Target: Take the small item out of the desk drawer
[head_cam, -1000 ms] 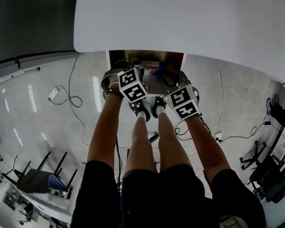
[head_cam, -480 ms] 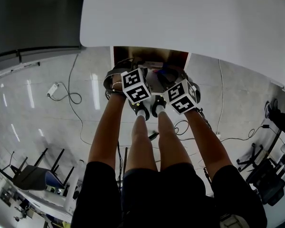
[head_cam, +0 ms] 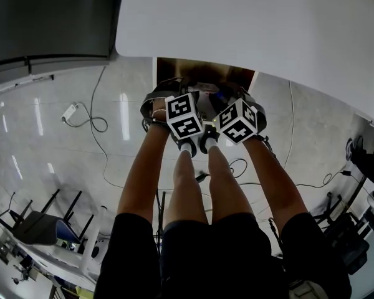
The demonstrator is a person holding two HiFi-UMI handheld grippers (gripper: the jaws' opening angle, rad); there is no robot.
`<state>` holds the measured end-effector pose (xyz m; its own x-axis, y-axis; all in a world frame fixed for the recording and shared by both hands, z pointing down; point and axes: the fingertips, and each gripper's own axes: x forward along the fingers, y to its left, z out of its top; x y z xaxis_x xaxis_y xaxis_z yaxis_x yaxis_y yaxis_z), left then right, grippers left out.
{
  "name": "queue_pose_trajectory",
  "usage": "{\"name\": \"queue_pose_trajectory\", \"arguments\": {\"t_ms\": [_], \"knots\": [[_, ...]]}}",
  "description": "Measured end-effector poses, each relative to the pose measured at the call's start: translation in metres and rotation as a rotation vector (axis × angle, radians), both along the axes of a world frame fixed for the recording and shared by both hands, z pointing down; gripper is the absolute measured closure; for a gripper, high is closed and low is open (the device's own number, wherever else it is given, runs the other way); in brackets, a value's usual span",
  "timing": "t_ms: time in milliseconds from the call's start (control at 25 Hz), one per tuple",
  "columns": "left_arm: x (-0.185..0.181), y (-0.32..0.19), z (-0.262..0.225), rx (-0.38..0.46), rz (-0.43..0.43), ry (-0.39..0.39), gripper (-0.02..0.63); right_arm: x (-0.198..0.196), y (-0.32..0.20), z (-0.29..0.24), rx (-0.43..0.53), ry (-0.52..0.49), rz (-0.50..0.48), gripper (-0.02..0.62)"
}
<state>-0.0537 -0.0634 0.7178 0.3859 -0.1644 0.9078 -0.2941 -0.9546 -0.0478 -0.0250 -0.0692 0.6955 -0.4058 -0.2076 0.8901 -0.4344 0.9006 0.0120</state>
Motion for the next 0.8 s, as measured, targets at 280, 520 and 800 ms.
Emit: {"name": "queue_pose_trajectory", "arguments": {"t_ms": [280,520,800], "knots": [[0.001,0.0,-0.003,0.002,0.006,0.011,0.506,-0.002,-0.002,0.01,-0.014,0.064,-0.089,0.442],[0.0,0.002,-0.006,0.005,0.008,0.024,0.508,-0.005,0.0,0.016,-0.038,0.099,-0.146,0.439],[0.001,0.002,-0.007,-0.001,0.01,0.033,0.512,-0.009,-0.001,0.021,-0.061,0.132,-0.206,0.436]]}}
